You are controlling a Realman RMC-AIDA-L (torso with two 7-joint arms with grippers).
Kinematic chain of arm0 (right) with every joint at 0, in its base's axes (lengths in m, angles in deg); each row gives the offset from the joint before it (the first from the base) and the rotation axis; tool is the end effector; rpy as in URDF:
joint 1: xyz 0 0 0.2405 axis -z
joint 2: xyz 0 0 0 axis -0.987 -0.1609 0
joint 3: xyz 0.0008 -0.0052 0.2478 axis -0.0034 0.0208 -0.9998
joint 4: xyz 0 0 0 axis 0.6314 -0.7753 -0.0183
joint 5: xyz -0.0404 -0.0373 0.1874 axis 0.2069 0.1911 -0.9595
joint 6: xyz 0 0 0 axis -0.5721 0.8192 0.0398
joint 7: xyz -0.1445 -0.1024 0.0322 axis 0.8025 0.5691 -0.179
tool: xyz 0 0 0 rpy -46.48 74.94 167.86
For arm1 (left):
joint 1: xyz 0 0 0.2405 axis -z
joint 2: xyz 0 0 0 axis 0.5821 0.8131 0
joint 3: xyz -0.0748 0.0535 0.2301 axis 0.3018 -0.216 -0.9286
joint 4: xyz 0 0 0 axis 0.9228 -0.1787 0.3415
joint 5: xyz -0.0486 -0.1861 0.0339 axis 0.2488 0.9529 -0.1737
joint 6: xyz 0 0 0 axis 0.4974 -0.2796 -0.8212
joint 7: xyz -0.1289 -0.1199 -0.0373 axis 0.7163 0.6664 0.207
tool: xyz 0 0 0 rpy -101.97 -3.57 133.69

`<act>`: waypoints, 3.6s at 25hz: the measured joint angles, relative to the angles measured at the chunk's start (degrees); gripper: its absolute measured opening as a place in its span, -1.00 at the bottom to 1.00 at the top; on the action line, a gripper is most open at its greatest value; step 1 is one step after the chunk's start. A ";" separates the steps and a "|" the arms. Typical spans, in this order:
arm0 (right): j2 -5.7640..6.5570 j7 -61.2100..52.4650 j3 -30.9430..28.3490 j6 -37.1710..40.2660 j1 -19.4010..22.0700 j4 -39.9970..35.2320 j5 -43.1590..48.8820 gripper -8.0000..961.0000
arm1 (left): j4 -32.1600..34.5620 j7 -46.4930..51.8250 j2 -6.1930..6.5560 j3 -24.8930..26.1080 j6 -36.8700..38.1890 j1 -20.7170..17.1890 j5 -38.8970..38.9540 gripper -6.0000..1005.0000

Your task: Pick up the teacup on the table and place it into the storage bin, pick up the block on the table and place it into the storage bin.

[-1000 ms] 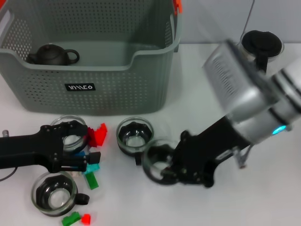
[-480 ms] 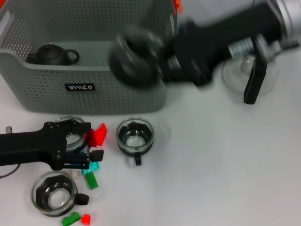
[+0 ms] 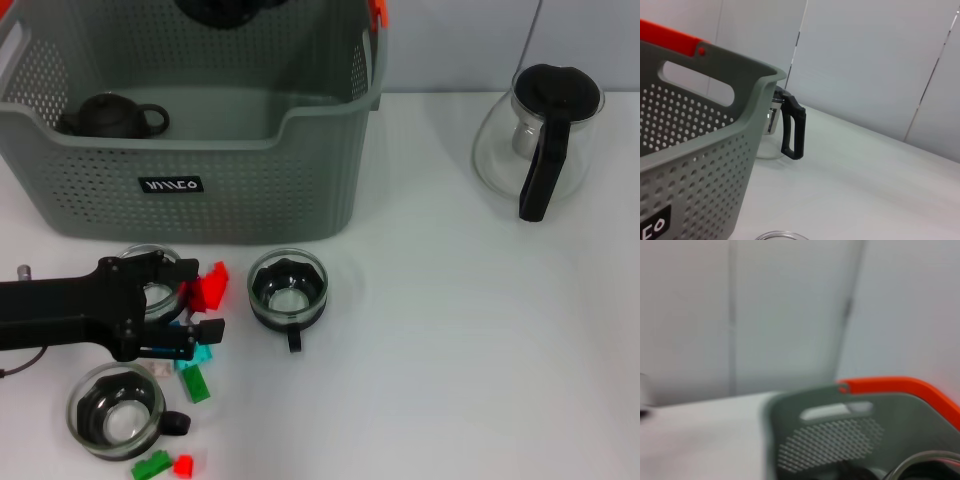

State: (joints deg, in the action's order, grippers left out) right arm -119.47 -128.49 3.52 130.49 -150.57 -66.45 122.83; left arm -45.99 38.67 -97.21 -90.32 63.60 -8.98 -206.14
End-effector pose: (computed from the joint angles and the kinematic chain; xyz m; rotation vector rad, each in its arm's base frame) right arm -0.0379 0.4362 -0.0587 -2.8068 0.1597 0.2904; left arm -0.2684 0.2838 -0.0010 -2.7564 -0.6556 -0.6625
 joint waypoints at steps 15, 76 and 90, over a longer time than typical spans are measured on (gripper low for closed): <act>-0.37 11.42 9.51 -28.50 -6.55 28.28 -5.75 -0.85 | -0.08 -0.33 -0.09 0.01 0.23 0.21 0.27 0.89; 0.32 16.75 11.43 -7.43 15.81 -3.89 -22.19 0.28 | -0.16 0.01 0.00 0.37 0.24 -0.08 0.27 0.89; 0.55 18.31 11.49 24.93 27.97 -18.89 -8.51 0.26 | -0.04 -0.16 0.00 0.10 0.32 -0.08 0.03 0.89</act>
State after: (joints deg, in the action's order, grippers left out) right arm -118.93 -110.18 15.01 155.42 -122.60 -85.34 114.31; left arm -46.03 38.51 -97.21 -90.22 63.93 -9.06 -206.11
